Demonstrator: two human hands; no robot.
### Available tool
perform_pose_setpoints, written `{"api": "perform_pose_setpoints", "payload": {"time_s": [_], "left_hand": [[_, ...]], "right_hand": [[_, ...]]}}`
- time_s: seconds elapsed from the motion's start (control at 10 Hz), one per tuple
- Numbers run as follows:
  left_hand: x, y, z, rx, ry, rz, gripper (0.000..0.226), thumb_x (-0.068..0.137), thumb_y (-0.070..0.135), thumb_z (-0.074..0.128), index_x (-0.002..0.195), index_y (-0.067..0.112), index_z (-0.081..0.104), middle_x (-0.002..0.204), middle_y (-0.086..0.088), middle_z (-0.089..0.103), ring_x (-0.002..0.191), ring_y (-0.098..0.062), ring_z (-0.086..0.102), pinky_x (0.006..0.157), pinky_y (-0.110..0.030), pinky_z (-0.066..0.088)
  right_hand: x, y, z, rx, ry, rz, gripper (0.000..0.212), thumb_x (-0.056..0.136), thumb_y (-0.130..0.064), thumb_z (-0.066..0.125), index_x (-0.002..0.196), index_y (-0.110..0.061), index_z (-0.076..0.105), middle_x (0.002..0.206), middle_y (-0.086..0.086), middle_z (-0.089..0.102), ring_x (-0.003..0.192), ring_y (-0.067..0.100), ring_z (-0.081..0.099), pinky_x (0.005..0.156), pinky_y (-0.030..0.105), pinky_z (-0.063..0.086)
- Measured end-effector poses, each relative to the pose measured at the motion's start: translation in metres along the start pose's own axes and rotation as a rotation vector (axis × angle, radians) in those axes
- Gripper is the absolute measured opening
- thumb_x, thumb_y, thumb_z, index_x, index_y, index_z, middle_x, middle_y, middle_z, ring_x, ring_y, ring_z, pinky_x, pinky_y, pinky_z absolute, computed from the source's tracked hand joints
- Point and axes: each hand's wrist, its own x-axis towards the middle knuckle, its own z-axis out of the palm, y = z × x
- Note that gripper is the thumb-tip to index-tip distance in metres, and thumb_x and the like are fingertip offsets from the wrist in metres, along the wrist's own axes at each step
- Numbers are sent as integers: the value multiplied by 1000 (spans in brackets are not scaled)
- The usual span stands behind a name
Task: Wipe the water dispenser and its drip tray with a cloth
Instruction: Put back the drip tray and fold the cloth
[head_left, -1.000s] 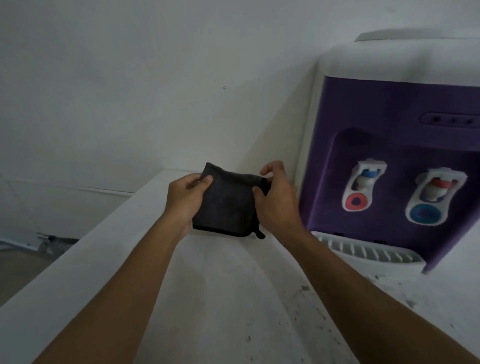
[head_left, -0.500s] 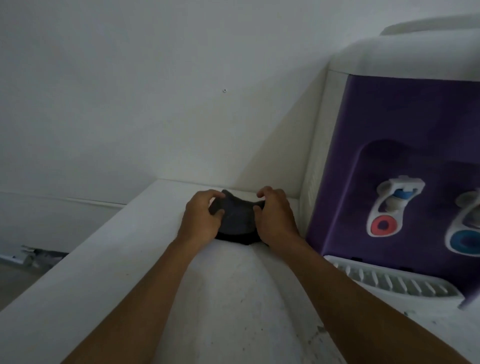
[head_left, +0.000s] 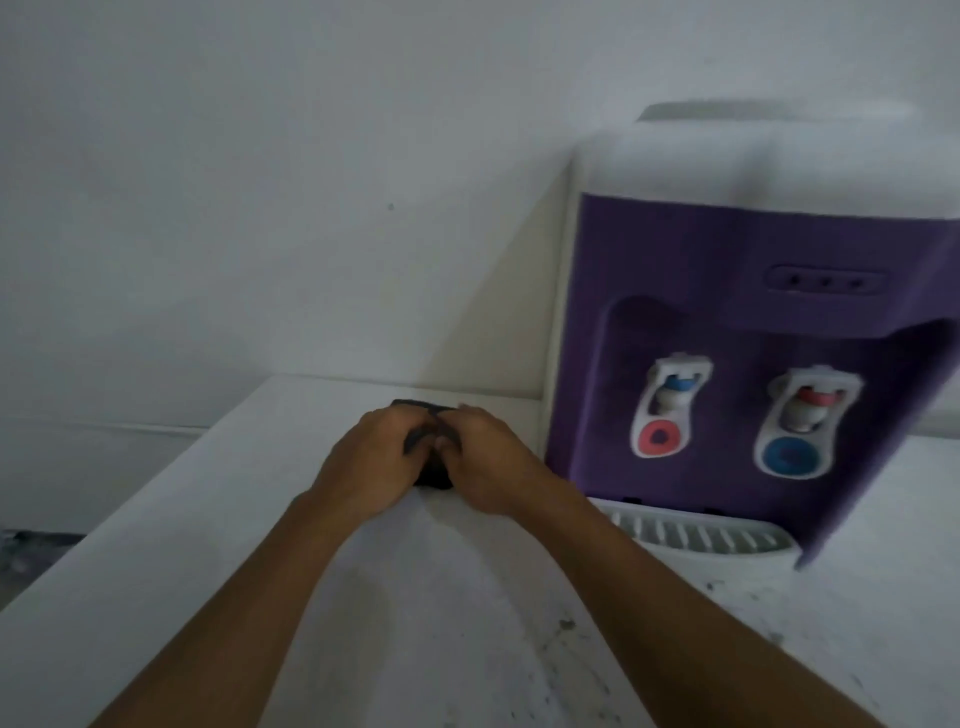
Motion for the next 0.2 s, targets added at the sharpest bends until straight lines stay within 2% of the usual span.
{"api": "perform_pose_setpoints", "payload": {"time_s": [0.1, 0.2], "left_hand": [[-10, 30, -10, -4, 18, 7, 22, 92, 32, 52, 92, 38, 73, 99, 12, 74, 88, -13, 70, 80, -43, 60], [-28, 71, -18, -39, 167, 80, 16, 97, 24, 67, 106, 32, 78, 109, 12, 75, 98, -13, 69, 87, -37, 58]], "right_hand": [[-38, -16, -23, 132, 55, -36, 30, 105, -10, 47, 129, -10, 63, 129, 10, 66, 115, 23, 60, 97, 26, 44], [-82, -29, -52, 183, 93, -51, 32, 106, -18, 48, 136, -21, 59, 134, 0, 64, 118, 15, 59, 94, 22, 42]]}}
